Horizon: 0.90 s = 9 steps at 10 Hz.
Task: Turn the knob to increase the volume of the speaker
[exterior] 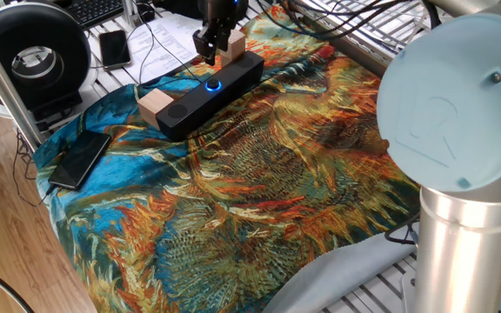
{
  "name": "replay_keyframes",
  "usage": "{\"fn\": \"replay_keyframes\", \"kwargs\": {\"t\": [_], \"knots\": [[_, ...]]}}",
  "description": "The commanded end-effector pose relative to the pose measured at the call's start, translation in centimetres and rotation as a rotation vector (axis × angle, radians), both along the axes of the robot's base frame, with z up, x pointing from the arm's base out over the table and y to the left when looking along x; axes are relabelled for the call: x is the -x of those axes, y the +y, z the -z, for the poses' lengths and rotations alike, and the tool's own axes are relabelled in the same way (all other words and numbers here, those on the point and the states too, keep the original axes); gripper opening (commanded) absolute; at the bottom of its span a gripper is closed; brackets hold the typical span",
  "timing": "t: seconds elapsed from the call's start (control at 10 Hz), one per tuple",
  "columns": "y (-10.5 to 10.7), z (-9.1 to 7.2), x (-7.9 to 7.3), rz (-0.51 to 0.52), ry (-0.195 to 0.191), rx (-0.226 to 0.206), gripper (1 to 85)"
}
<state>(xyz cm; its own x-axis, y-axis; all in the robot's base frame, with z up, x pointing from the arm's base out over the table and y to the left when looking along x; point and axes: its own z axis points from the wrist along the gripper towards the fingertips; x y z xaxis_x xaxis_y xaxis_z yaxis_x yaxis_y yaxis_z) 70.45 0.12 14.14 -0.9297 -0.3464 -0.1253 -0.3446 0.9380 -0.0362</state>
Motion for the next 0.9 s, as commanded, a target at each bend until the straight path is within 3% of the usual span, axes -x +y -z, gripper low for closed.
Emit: {"fn": "replay_keyframes", "kwargs": {"t": [0.0,0.3,0.4,0.6,0.8], "knots": [[0.4,1.5,-0.8,0.003,-0.024,-0.005,49.7],[1.0,1.8,-0.3,0.032,-0.013,-0.026,49.3],[1.2,1.9,0.2,0.043,0.007,-0.035,49.3],[0.4,2.1,2.2,0.074,0.082,-0.007,49.7],[-0.5,2.1,2.5,0.071,0.093,0.029,50.3]]}}
